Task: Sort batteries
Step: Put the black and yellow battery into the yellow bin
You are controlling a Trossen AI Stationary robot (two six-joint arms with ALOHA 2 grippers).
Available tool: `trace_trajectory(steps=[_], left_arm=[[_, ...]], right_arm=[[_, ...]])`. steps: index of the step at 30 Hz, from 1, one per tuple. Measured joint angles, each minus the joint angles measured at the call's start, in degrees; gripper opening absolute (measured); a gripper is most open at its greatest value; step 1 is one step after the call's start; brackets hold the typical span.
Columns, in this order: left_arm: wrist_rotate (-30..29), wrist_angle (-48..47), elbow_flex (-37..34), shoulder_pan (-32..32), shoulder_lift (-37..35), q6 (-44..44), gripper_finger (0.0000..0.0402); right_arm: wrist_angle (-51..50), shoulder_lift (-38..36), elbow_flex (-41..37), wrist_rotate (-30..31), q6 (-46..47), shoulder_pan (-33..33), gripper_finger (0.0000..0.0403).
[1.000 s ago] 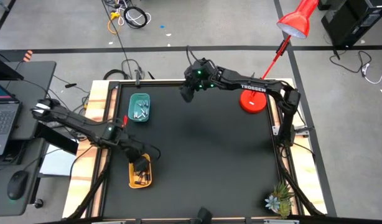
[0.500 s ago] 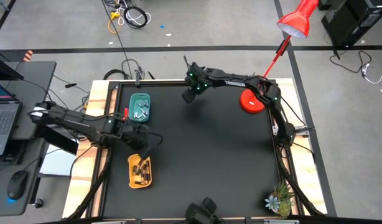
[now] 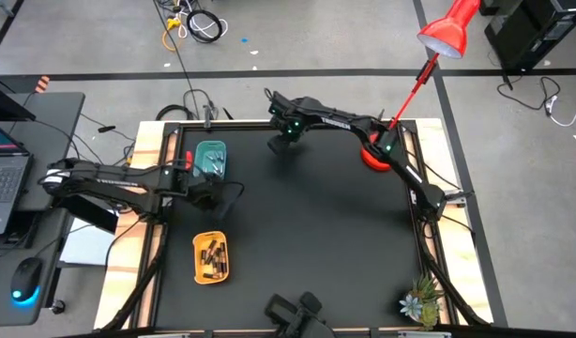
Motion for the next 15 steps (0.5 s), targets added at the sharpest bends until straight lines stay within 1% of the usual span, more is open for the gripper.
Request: trace_trajectory(steps=[4,8,12,15], left_arm=[[-3.2,-2.6,4.0,1.1,0.0,1.7,0.0158],[-7.2,-7.8,8.5,2.2,0.0,3.2,0.0158],[-10.7,-11.4,12.3,3.2,0.0,5.8,0.0158],[-11.7,-11.8,13.8,4.1,0.0,7.3,0.0158]], right_arm=[[-1.9,2.5,4.4,-0.3,1.4,-0.3,0.0185],[-3.8,4.2,5.1,-4.0,3.8,-1.4,0.0169],[-3.4,3.9,5.1,-3.9,3.4,-1.8,0.0137],[-3.8,4.0,5.1,-5.7,2.8,-2.0,0.0103]])
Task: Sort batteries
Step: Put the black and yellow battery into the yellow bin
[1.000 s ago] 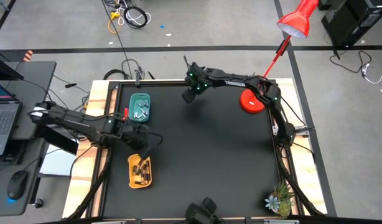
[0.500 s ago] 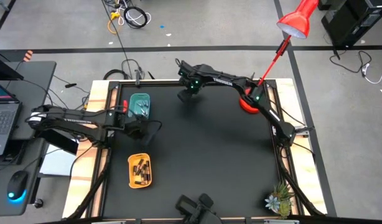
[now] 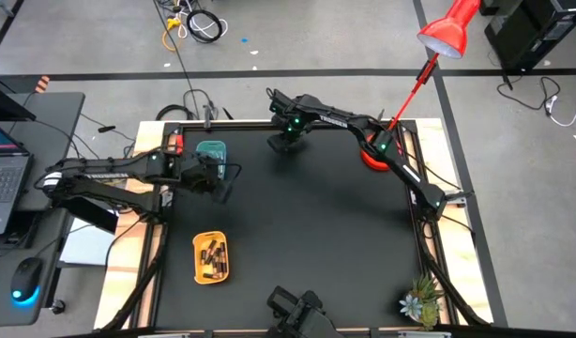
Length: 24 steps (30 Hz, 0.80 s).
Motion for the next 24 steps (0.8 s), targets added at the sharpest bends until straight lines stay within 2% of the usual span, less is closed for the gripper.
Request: trace_trajectory(steps=[6,10,13,18,24], left_arm=[[-0.1,0.1,1.5,0.9,0.0,1.6,0.0158],[0.0,0.1,1.9,0.9,0.0,1.6,0.0158],[0.2,0.1,1.9,0.9,0.0,1.5,0.0158],[0.4,0.6,1.9,0.9,0.0,2.2,0.0158],[0.4,2.6,1.9,0.9,0.0,4.0,0.0158]], right_arm=[[-0.7,-0.1,0.0,-1.3,-3.1,-0.2,0.0029],[-1.7,-0.4,0.0,-1.5,-6.6,-0.2,0.0012],[-4.3,-1.4,0.0,1.3,-10.8,0.0,0.0028],[-7.3,-4.0,0.1,3.2,-18.5,0.7,0.0086],[-12.6,-3.7,-0.3,2.7,-19.1,1.8,0.0164]])
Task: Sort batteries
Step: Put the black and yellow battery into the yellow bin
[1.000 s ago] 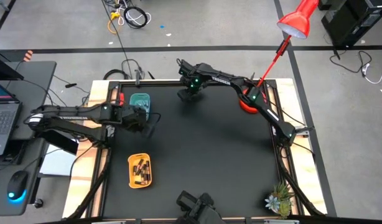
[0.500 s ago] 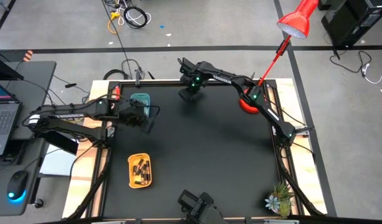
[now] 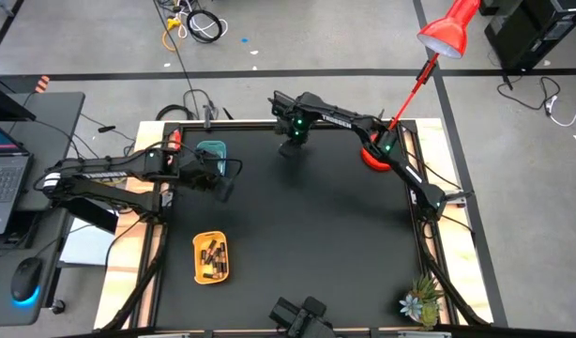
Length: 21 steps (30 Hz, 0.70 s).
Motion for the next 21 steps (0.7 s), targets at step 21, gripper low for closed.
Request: trace_trajectory(steps=[21], left_arm=[[-1.9,7.5,0.0,3.8,0.3,3.3,0.0158]], right_arm=[[7.5,-0.3,0.0,1.4,2.4,1.9,0.0188]])
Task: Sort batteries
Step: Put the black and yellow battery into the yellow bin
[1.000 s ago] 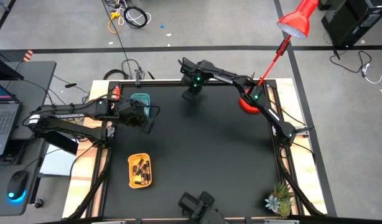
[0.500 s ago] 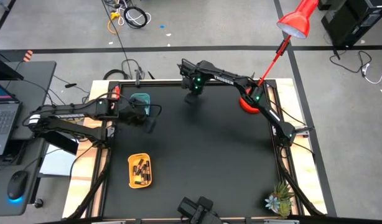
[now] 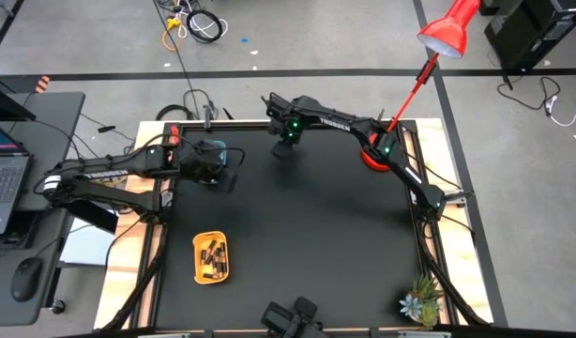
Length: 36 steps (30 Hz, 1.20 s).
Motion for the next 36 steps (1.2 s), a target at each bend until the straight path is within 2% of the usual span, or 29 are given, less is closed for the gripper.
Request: trace_trajectory(steps=[3,6,10,13,18,22,25,29,36], left_arm=[[0.1,0.7,0.0,0.0,0.0,0.0,0.0158],[0.2,2.0,0.0,0.0,0.0,0.8,0.0158],[3.1,5.7,0.0,2.7,1.7,8.9,0.0158],[8.0,9.1,0.0,7.8,5.0,16.0,0.0158],[19.4,18.7,0.0,15.2,14.5,29.2,0.0158],[21.7,27.6,0.0,18.0,22.5,40.6,0.0158],[23.7,31.9,0.4,20.1,28.3,45.5,0.0158],[26.6,31.4,5.1,22.6,36.3,48.8,0.0158],[27.2,25.5,17.9,25.0,48.0,57.9,0.0158]], right_arm=[[1.8,0.0,0.0,-1.0,1.9,0.1,0.0187],[1.1,0.0,0.4,-4.7,3.1,-0.3,0.0186],[-2.7,-3.0,0.6,-6.6,2.5,-1.0,0.0178],[-5.1,-7.6,0.8,-3.9,-0.3,-1.6,0.0170],[-6.3,-13.9,0.8,-0.1,-0.5,-2.1,0.0161],[-5.2,-19.3,0.8,1.7,-1.2,-2.0,0.0161],[-4.2,-22.4,0.8,2.0,-1.7,-2.1,0.0160],[-2.9,-26.5,0.8,2.0,-2.4,-1.7,0.0160],[-2.3,-29.2,0.8,1.9,-1.3,-0.8,0.0158]])
